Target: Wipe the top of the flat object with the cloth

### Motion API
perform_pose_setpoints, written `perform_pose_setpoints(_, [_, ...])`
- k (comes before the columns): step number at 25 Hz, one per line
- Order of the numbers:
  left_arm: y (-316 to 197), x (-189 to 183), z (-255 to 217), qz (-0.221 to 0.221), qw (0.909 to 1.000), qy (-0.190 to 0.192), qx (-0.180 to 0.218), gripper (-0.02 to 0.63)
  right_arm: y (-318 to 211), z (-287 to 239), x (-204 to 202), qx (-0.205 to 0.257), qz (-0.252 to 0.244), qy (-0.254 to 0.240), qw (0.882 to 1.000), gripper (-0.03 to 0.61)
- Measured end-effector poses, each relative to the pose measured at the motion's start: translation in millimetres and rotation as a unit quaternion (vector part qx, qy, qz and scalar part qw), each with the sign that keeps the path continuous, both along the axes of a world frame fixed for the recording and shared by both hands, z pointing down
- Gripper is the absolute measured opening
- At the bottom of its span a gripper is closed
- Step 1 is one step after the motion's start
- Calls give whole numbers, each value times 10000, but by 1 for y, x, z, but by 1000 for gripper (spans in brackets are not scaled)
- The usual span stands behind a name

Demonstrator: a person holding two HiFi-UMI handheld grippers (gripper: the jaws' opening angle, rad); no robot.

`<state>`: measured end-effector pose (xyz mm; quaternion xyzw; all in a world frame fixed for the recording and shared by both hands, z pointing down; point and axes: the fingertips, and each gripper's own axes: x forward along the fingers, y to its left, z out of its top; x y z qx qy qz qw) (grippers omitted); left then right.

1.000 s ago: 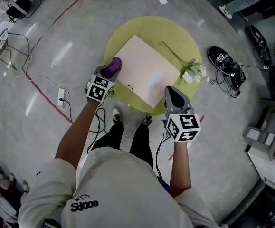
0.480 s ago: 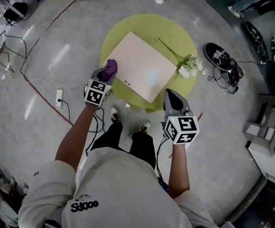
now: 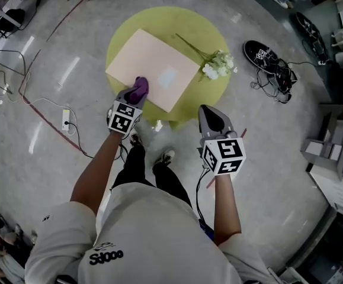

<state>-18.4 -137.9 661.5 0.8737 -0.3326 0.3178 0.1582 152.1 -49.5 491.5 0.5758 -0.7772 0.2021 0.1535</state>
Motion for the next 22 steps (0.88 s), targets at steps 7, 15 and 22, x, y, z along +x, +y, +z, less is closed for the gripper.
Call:
perform_pose_setpoints(7, [42,55,4,446,9990,-14,-22,109,35,2,26,29,82,-4,10000,9])
perform_pose_setpoints(15, [82,108,7,980,9950,-45,-190,109,65,-7,50,123,172,85,9997,9])
perform_pose_setpoints(22, [84,132,-23,1200,9926,163,-1,109,67,-24,62,234,317,67,9992,9])
